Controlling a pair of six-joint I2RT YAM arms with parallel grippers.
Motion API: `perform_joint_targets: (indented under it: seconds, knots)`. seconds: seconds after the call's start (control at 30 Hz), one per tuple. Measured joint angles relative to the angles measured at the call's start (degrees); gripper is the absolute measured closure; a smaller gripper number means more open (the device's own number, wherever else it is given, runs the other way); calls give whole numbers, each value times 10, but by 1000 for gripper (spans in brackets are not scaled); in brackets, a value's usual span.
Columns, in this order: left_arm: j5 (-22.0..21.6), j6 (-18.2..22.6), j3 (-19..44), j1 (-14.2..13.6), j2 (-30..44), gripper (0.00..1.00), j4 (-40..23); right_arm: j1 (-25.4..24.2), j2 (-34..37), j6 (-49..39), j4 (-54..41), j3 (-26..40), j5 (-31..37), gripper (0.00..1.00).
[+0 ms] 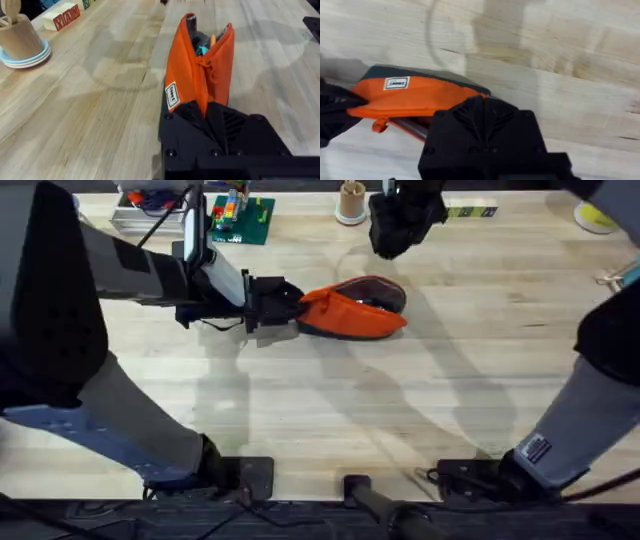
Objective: Unzip the bag, pick up the pens from the table one at a time and place them inside, then zip the bag closed.
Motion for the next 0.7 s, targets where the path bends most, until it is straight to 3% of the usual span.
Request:
perform_joint_targets:
  seconds: [0.03, 0.07, 0.27, 0.33, 0.7]
  knots:
    - [0, 0, 0, 0, 0, 959, 0, 0, -3, 3, -4, 7, 0, 962]
    - [0, 0, 0, 0, 0, 959, 0, 0, -8, 10, -10, 13, 0, 890]
    - [0, 0, 0, 0, 0, 959, 0, 0, -56, 43, -47, 42, 0, 53]
    - [0, 0, 0, 0, 0, 959, 0, 0, -72, 55, -55, 44, 0, 9]
    - [0, 0, 0, 0, 0, 959, 0, 1, -148, 91, -93, 44, 10, 4]
